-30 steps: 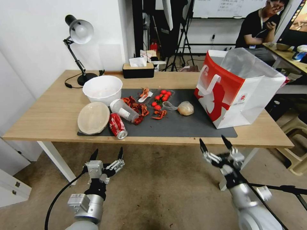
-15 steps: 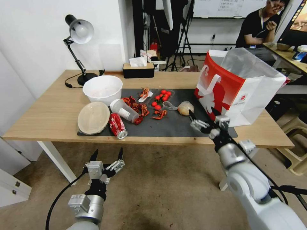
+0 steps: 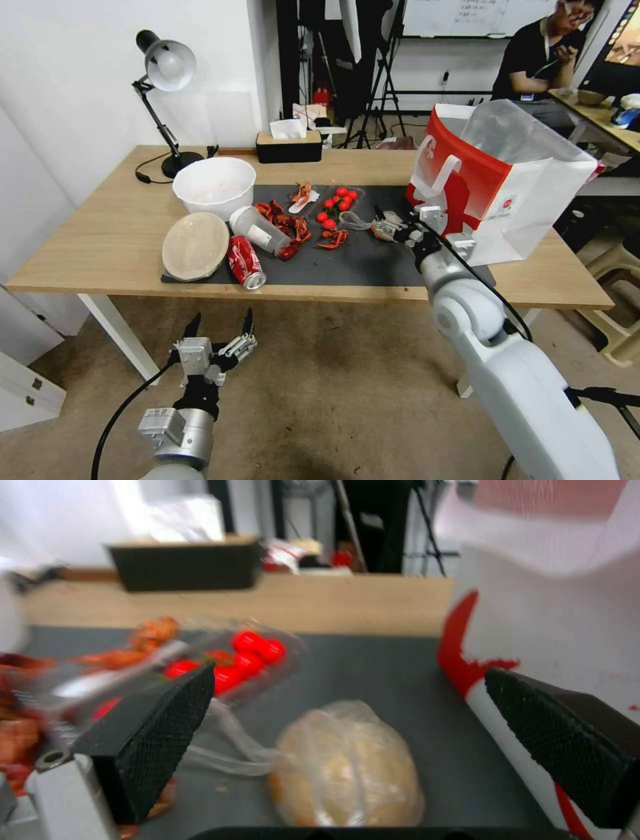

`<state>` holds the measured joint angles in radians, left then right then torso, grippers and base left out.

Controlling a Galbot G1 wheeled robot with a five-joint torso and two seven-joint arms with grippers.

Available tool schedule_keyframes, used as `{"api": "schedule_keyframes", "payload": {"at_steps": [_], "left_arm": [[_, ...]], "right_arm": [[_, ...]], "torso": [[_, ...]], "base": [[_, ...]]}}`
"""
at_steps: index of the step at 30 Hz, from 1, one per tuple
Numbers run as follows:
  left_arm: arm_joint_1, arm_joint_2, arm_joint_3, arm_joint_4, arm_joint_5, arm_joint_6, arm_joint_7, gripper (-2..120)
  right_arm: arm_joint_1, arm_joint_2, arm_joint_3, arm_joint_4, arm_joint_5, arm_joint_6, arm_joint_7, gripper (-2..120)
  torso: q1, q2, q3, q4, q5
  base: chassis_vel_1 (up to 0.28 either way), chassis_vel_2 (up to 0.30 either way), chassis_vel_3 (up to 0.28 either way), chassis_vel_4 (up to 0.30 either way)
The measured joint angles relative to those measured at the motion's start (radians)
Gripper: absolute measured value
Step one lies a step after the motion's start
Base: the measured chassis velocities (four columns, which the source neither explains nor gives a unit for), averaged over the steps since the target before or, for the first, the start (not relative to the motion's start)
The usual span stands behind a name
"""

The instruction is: Pick up the trash from the table and place it into the takeout bag.

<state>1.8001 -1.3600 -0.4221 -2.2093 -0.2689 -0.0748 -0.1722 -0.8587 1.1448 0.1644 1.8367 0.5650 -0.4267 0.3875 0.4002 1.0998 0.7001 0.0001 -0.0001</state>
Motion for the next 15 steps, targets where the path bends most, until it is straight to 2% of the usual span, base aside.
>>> {"api": "schedule_keyframes", "payload": {"at_steps": [8,15], "left_arm": [[-0.004,-0.005,0.003,0.013,0.000,-0.001,0.000,100],[-0.006,-0.004,0.005,0.018,-0.001,-0.008,-0.001,100]], "right_arm": [[0.072,0.026,-0.020,-0.116,0.036,-0.017,0.025,100],[0.088,0.030,-0.021,-0.141,0.073,-0.050,0.021,100]], "torso": [[0.000,0.000,0.000,-0.0001,0.0001],[0.000,0.000,0.000,-0.0001,0.0001]], "base": [[0.000,0.000,0.000,0.000],[0.000,0.000,0.000,0.000]]}}
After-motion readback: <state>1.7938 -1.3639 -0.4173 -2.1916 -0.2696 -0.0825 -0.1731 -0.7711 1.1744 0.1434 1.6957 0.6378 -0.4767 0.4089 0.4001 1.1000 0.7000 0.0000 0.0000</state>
